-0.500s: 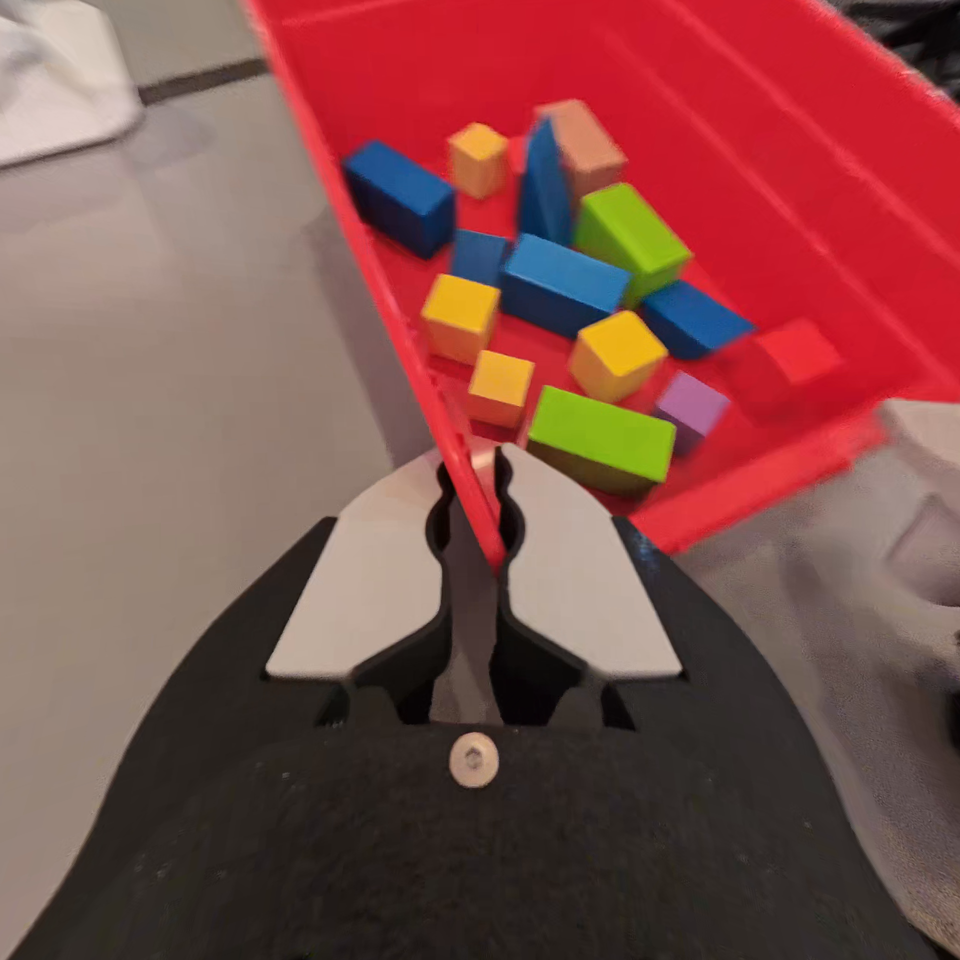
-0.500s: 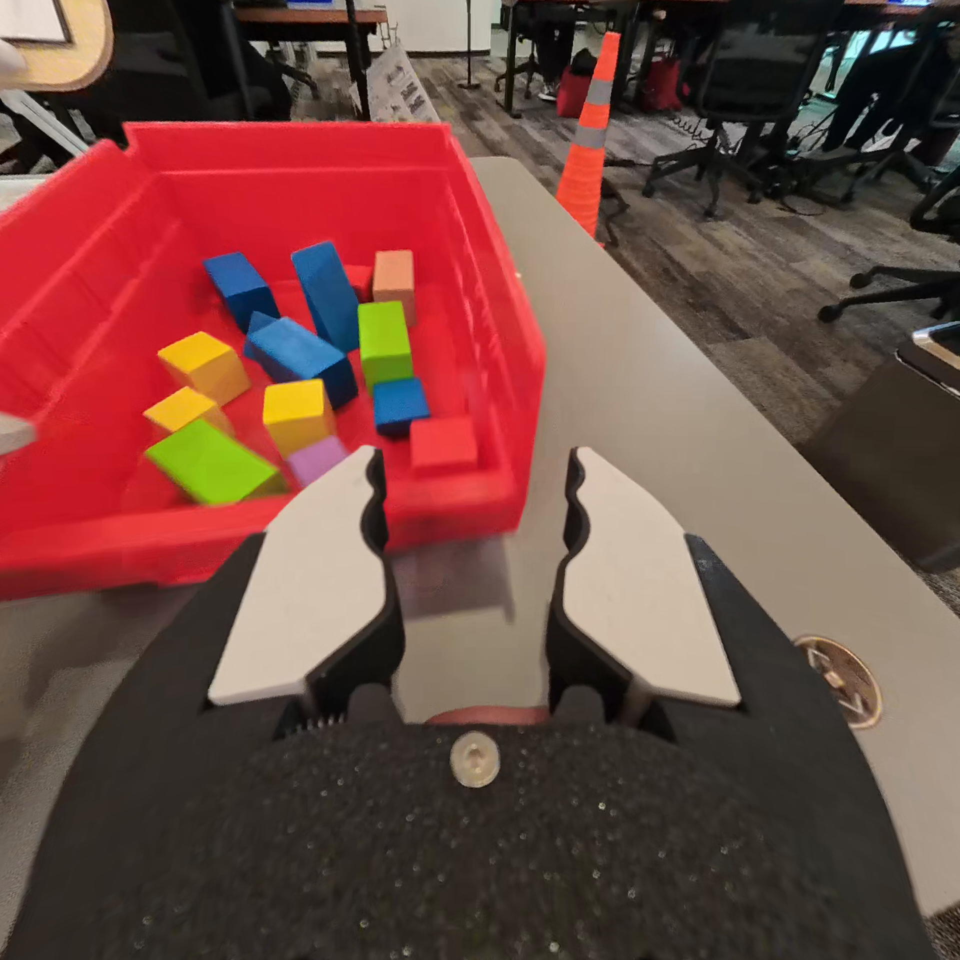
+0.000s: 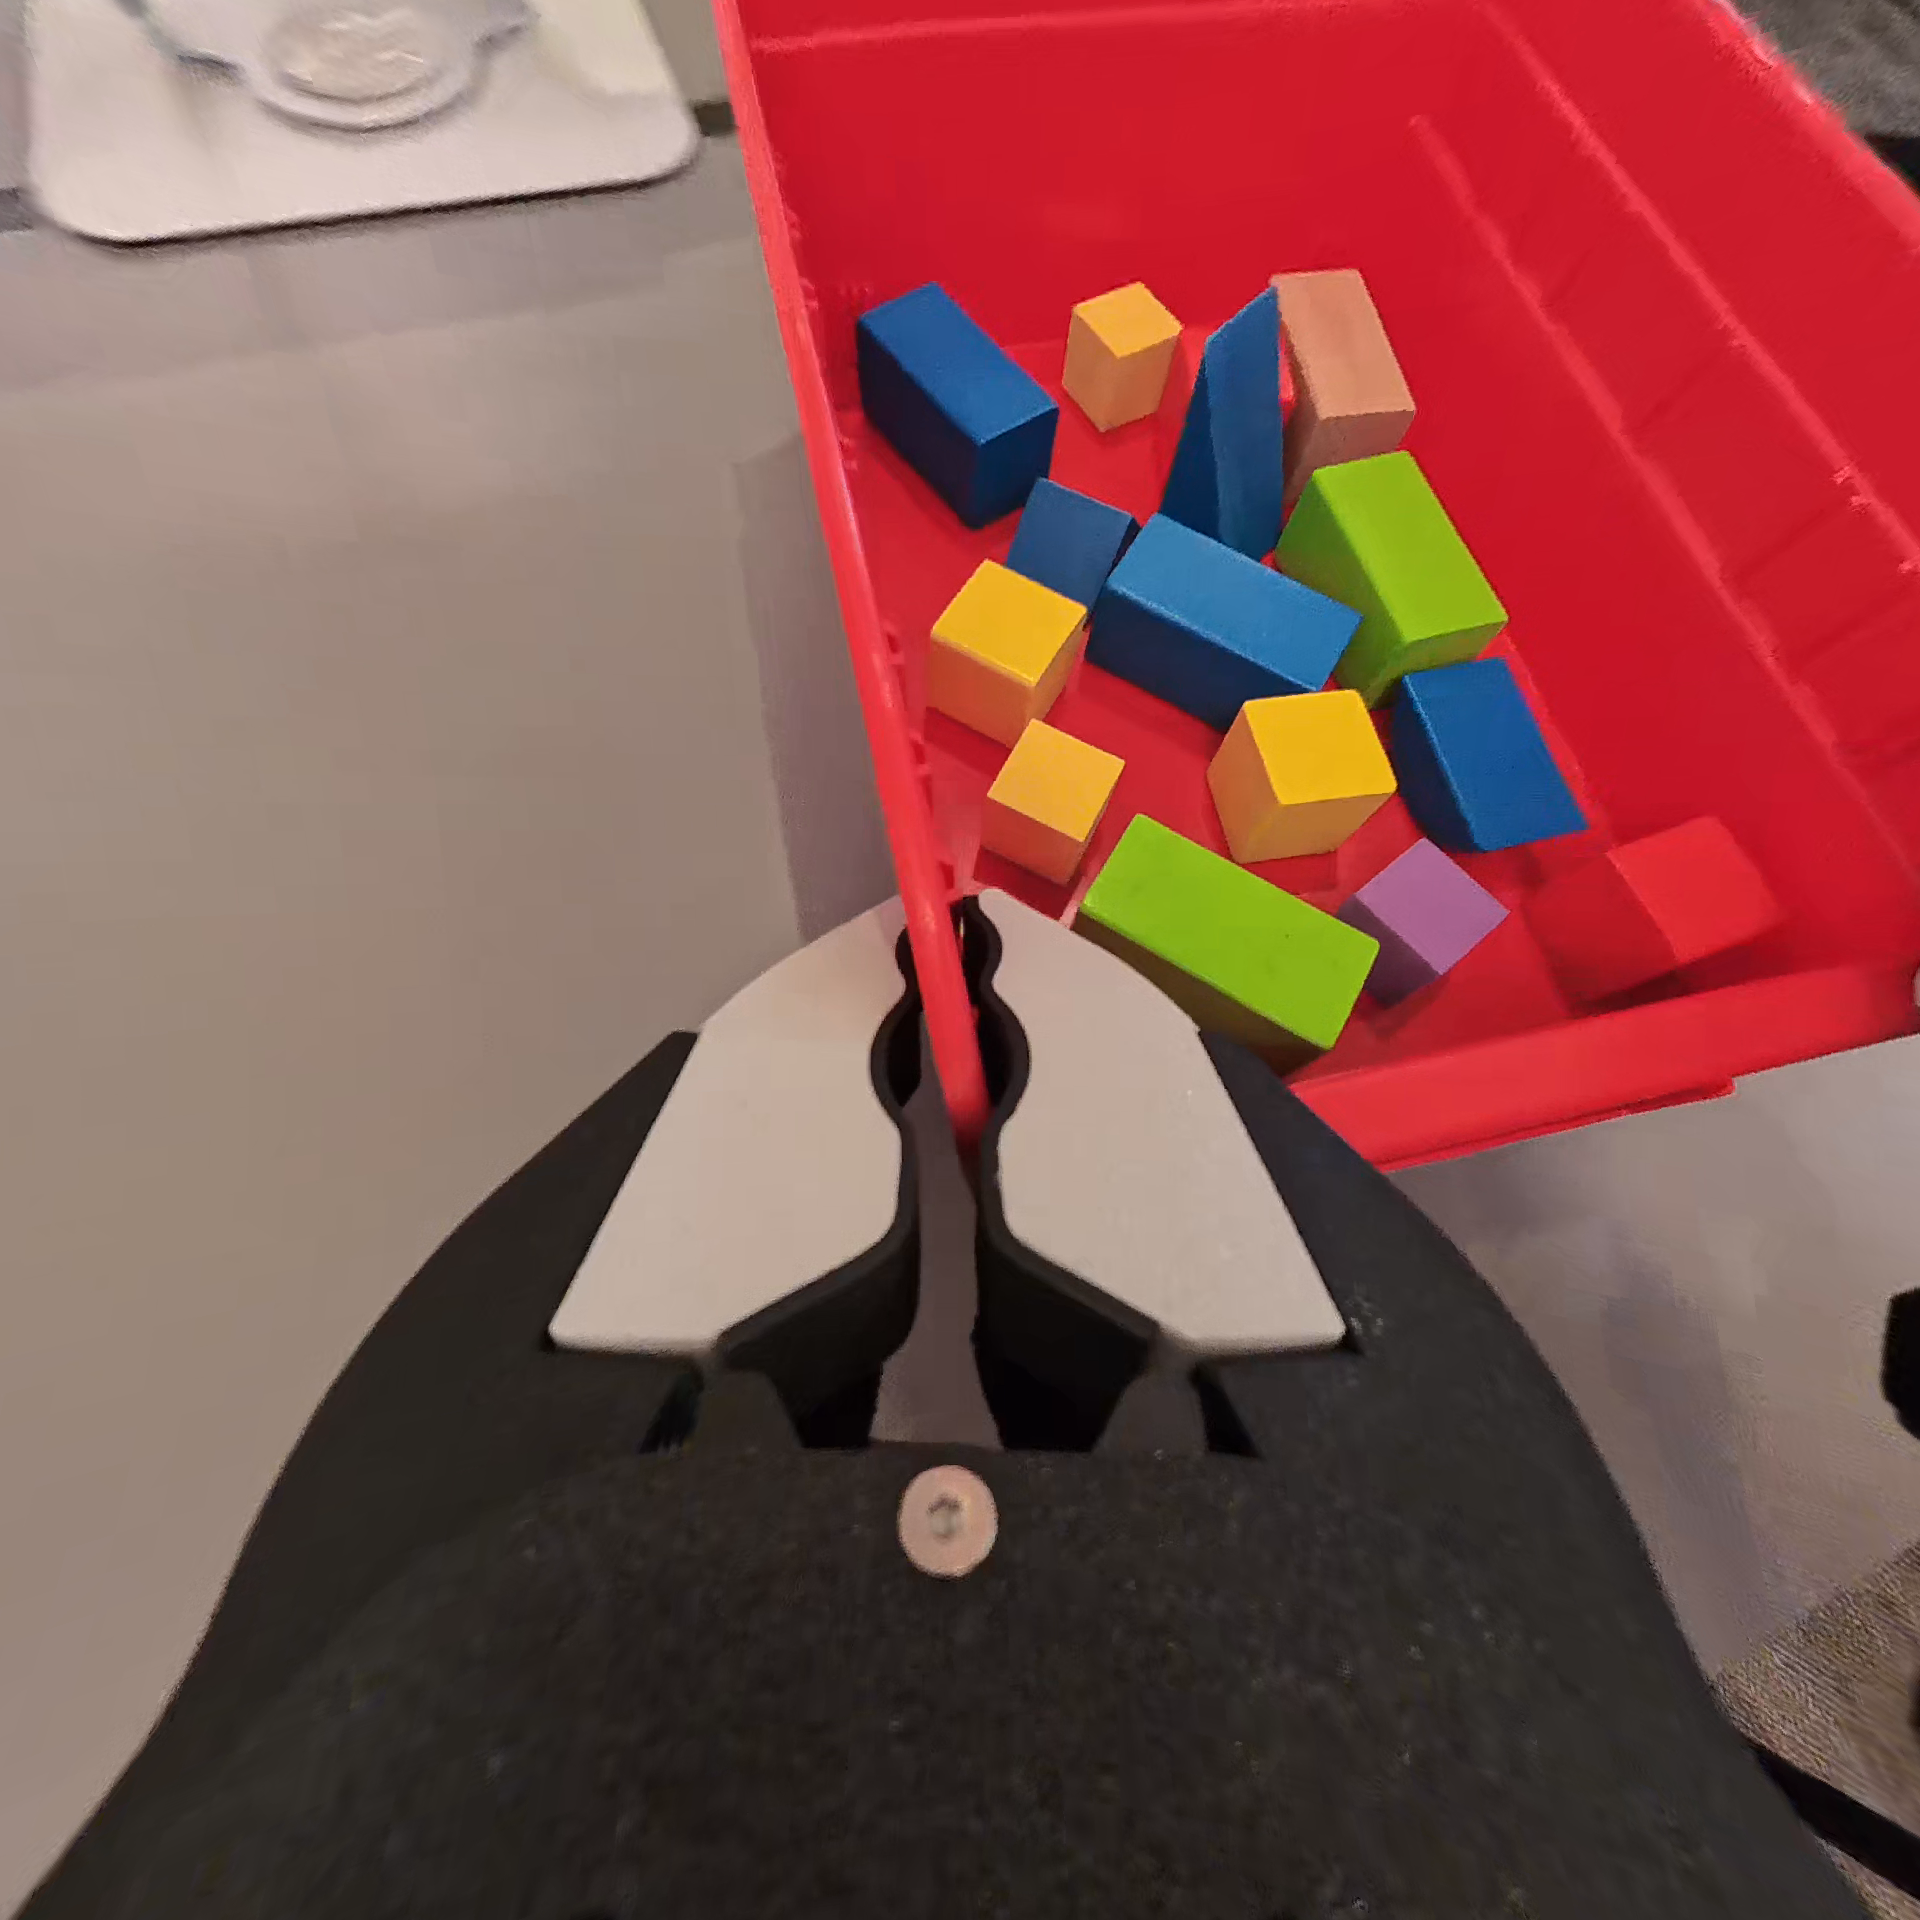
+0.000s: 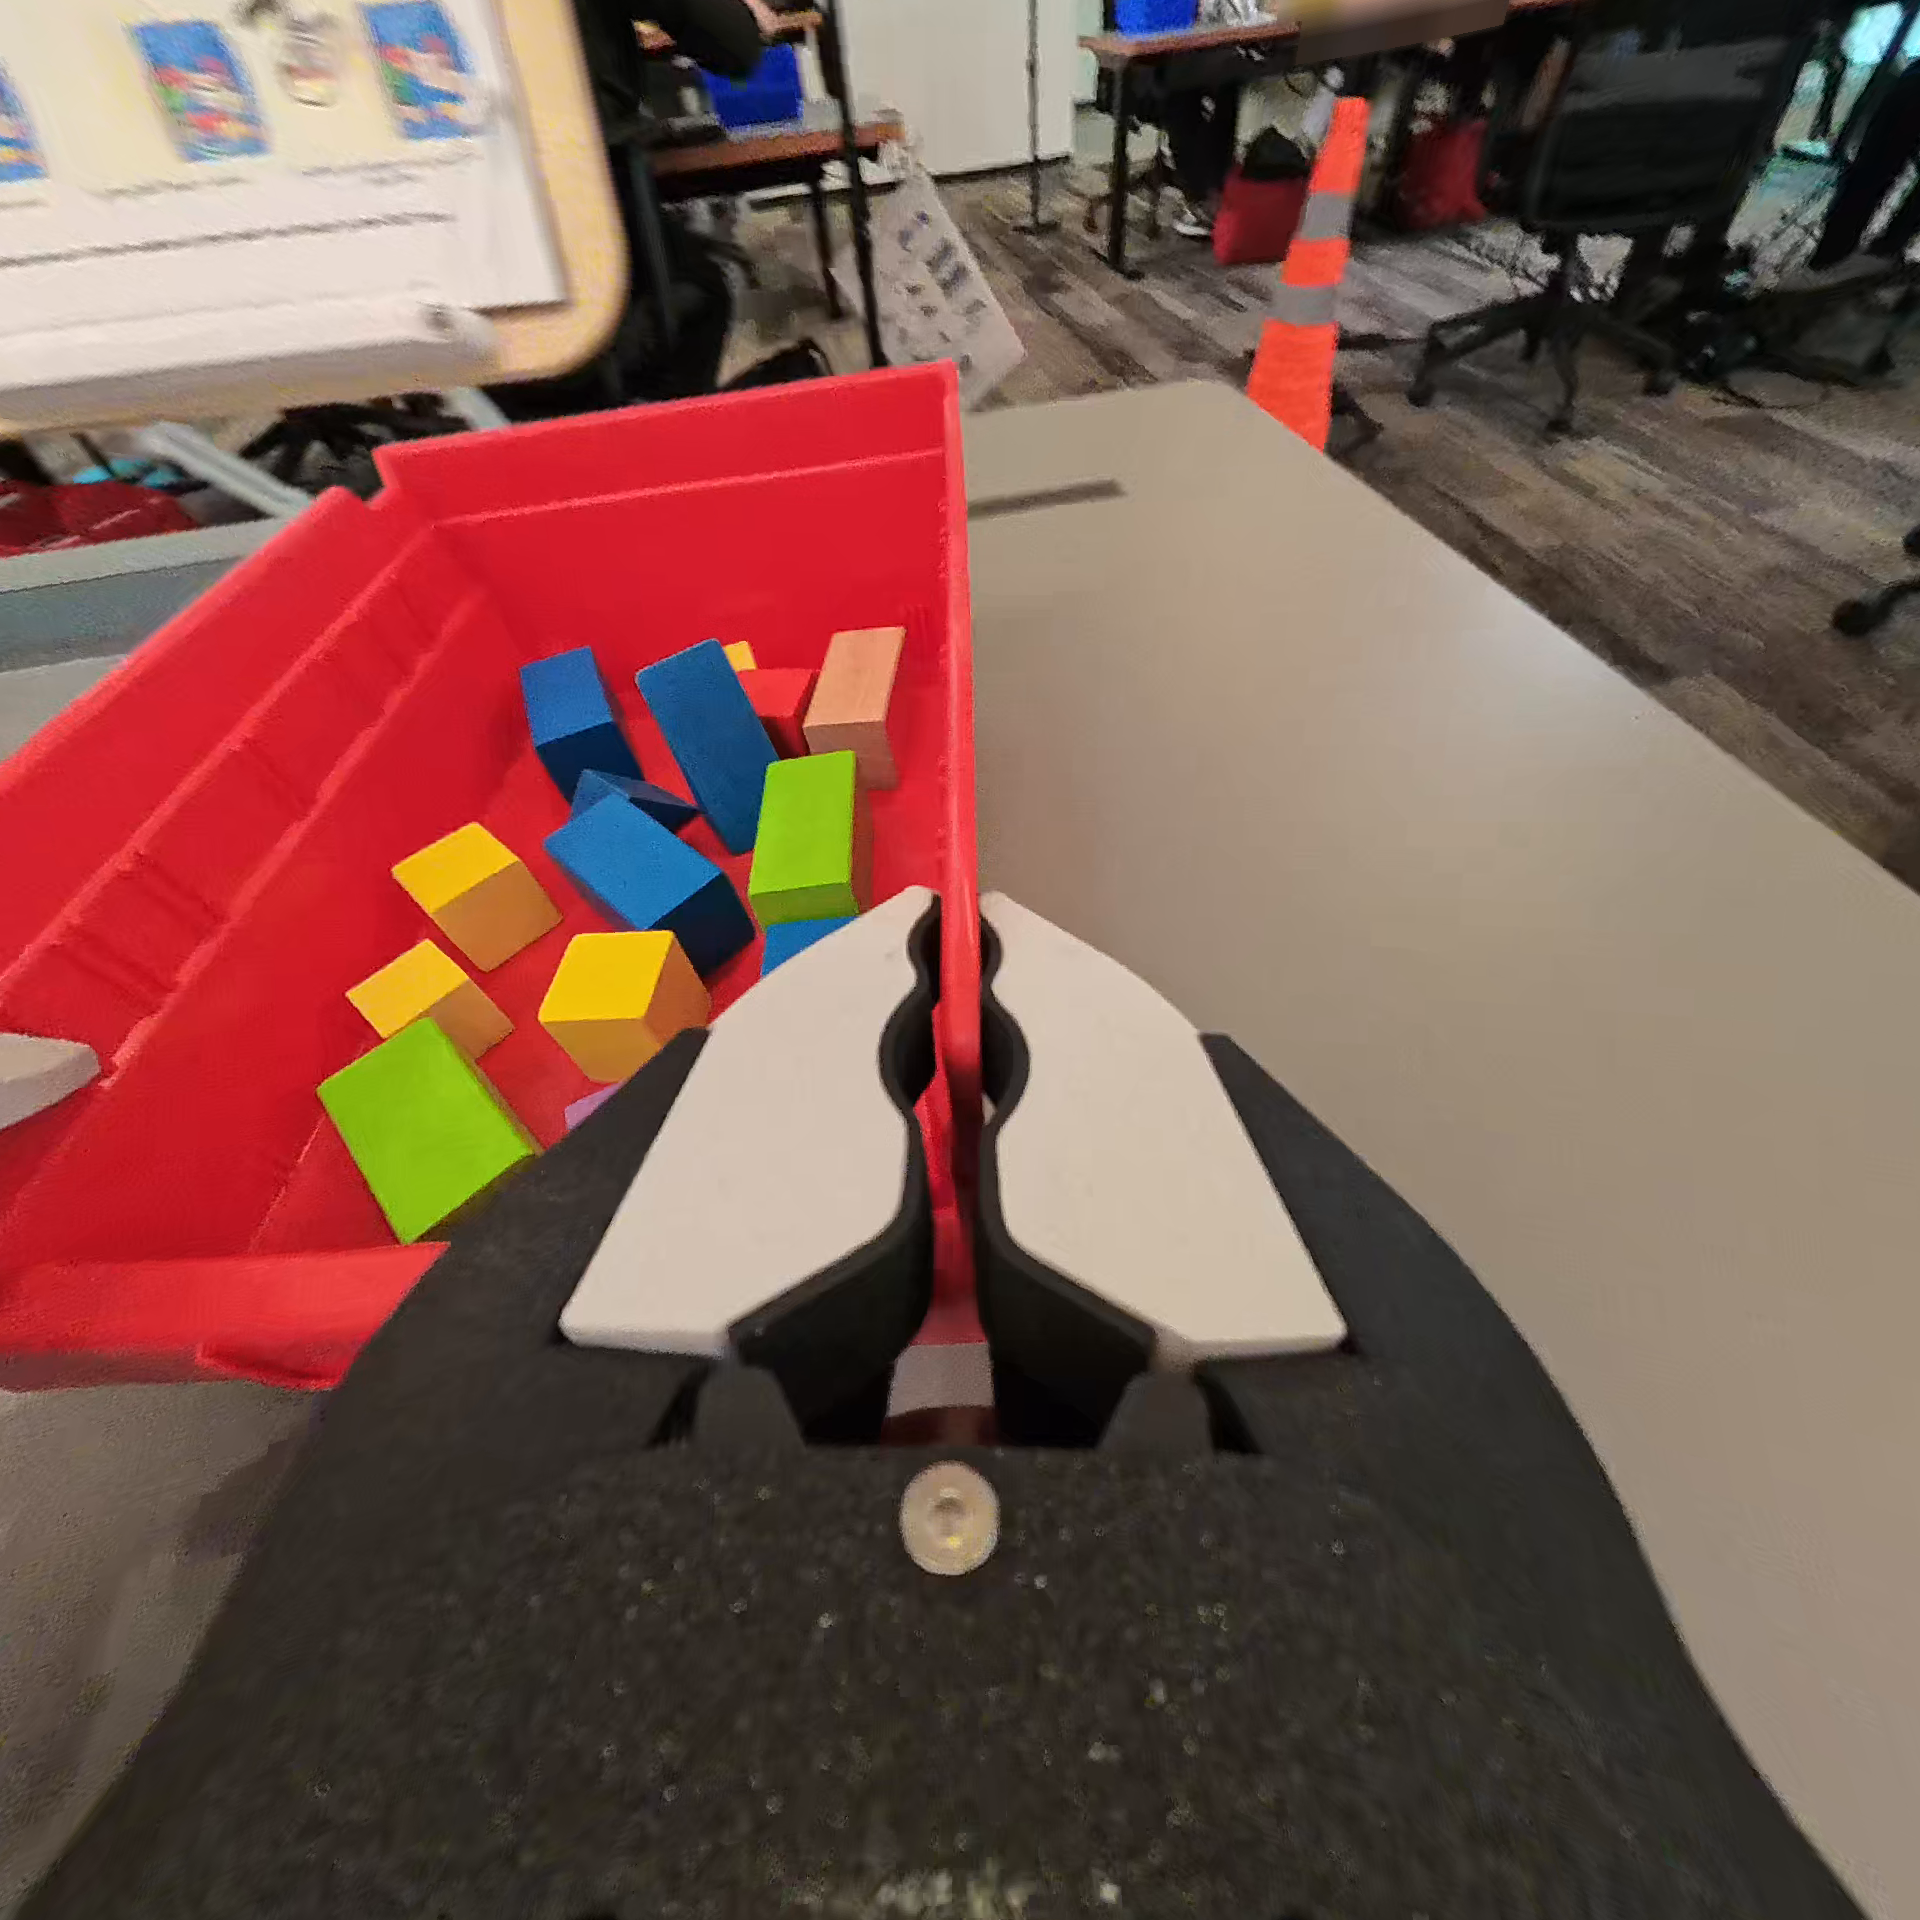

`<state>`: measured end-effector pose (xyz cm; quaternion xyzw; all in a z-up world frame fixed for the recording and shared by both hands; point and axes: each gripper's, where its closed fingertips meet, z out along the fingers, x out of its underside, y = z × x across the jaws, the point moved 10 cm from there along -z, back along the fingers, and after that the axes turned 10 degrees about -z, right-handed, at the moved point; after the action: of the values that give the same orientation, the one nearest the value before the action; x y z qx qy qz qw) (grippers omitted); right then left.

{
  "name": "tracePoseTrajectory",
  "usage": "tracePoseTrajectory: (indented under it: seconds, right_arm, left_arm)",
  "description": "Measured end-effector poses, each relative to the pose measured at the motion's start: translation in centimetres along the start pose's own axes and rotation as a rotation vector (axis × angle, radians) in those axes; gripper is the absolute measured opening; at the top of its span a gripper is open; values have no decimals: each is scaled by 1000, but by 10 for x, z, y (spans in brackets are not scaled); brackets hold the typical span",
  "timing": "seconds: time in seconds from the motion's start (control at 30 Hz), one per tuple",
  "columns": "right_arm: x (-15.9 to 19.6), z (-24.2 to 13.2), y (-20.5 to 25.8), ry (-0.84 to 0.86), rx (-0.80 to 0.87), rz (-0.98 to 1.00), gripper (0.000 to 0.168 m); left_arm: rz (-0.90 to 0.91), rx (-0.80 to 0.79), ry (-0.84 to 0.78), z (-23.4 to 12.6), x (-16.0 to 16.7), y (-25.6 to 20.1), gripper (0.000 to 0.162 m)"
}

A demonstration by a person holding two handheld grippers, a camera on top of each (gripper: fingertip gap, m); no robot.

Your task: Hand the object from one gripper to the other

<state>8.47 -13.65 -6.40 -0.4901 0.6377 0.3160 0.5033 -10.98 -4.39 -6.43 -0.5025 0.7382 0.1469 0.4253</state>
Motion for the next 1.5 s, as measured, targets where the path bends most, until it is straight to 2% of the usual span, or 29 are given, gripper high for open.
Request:
tracePoseTrajectory:
  seconds: [0.2, 0.33, 0.43, 0.53, 0.6, 0.67, 0.7, 0.77, 0.83, 0.93, 0.97, 1.07, 1.13, 1.17, 1.2, 1.23, 1.3, 1.37, 1.5]
  right_arm:
    - [-14, 3, 109, -42, -176, -15, 2]
    - [-10, 3, 168, -29, -251, -24, 2]
    - [-1, 4, 194, 6, -281, -50, 3]
    - [2, 4, 198, -46, -285, -63, 4]
    - [2, 2, 195, -46, -331, -92, 19]
    - [-1, -11, 184, -113, -361, -139, 45]
    - [-3, -19, 176, -169, -374, -172, 46]
    - [-7, -36, 165, -265, -428, -203, 49]
    - [-5, -52, 164, -288, -534, -209, 50]
    - [-2, -72, 180, -289, -659, -220, 50]
    - [-1, -80, 190, -296, -696, -230, 50]
    - [9, -106, 233, -284, -849, -265, 50]
    - [21, -121, 267, -237, -935, -308, 54]
    - [28, -126, 284, -199, -950, -330, 53]
    - [34, -129, 298, -162, -954, -350, 54]
    - [39, -131, 311, -133, -941, -363, 55]
    - [42, -131, 332, -111, -883, -384, 63]
    - [36, -130, 351, -115, -827, -400, 63]
    - [18, -124, 380, -152, -711, -425, 61]
  left_arm:
    - [-24, -153, -80, -62, 1, 98, 5]
    - [-61, -207, -74, -83, 12, 153, 5]
    - [-106, -212, -47, -86, 26, 180, 5]
    - [-106, -138, -83, -87, 33, 190, 11]
    - [-112, -37, -91, -93, 35, 192, 20]
    - [-158, 80, -129, -116, 34, 197, 54]
    - [-178, 123, -157, -132, 33, 204, 64]
    - [-206, 143, -225, -165, 31, 229, 67]
    - [-214, 40, -287, -193, 27, 271, 72]
    - [-188, -327, -299, -217, 27, 354, 80]
    - [-194, -388, -288, -218, 29, 377, 81]
    - [-299, -343, -197, -200, 32, 427, 88]
    - [-345, -293, -159, -182, 30, 446, 82]
    - [-354, -268, -156, -176, 28, 451, 69]
    - [-358, -236, -170, -170, 26, 453, 43]
    - [-357, -214, -180, -167, 26, 452, 10]
    - [-306, -268, -164, -169, 29, 446, 5]
    - [-259, -357, -134, -181, 39, 433, 3]
    - [-265, -377, -151, -222, 79, 406, 4]
